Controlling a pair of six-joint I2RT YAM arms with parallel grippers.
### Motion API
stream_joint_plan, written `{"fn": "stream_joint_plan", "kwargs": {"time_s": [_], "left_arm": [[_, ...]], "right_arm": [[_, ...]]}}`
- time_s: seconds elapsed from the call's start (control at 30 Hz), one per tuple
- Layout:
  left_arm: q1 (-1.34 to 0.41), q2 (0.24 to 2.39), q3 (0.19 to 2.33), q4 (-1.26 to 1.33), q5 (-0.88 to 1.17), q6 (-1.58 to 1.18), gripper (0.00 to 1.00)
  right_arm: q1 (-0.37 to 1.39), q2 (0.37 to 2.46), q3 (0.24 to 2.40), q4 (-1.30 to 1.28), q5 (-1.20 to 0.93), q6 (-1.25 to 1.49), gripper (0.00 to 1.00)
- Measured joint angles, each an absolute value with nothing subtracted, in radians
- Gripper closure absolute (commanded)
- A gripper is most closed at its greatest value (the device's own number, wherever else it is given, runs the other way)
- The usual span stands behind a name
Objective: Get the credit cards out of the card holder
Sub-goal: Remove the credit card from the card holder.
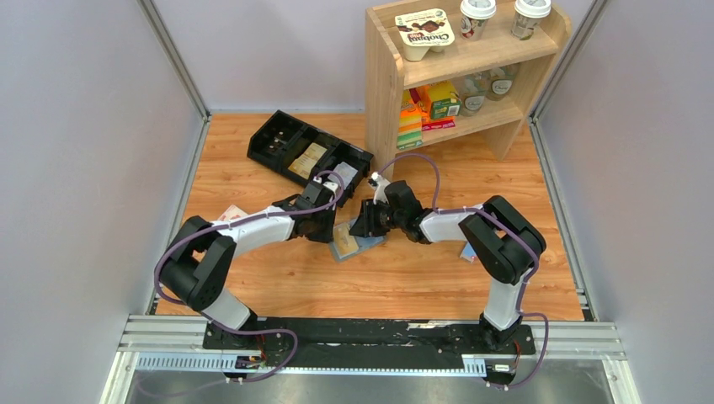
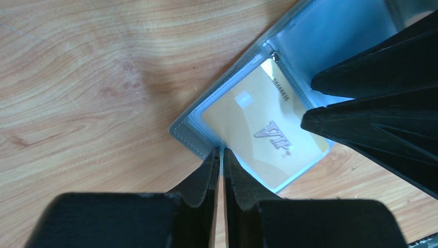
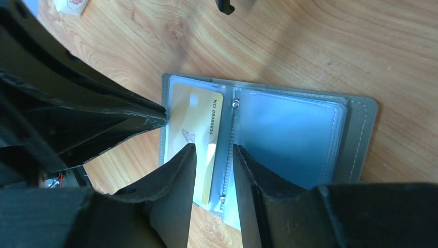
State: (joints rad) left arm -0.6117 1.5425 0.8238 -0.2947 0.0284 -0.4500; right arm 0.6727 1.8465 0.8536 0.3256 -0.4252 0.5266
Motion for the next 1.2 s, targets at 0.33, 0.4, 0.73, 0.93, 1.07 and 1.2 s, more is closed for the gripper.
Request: {"fn": "stream_joint_plan", "kwargs": {"time_s": [0.33,0.4,0.73,0.93,1.07,1.2], "left_arm": [[-0.612,1.582,0.824,-0.274,0.042,-0.443,0.88],[-0.611,1.583,0.825,-0.275,0.042,-0.442,0.88],[-0.619,1.600,0.852,-0.307,0.031,-0.412,0.89],[-0.635,1.615,0.876,-0.334,0.012,-0.389,0.89],[-0.640,1.619,0.881,-0.340,0.006,-0.383,0.89],[-0.642,1.619,0.881,-0.340,0.005,-0.378,0.89]], "right_arm": [[0.670,1.852,0.858,0.350,-0.487,0.550,0.78],[0.666,1.852,0.858,0.354,-0.496,0.552,0.80],[0.663,1.832,0.857,0.369,-0.548,0.566,0.90],[0.662,1.835,0.859,0.378,-0.578,0.587,0.90],[0.662,1.869,0.883,0.359,-0.585,0.595,0.87],[0.656,1.903,0.901,0.351,-0.600,0.611,0.86]]}}
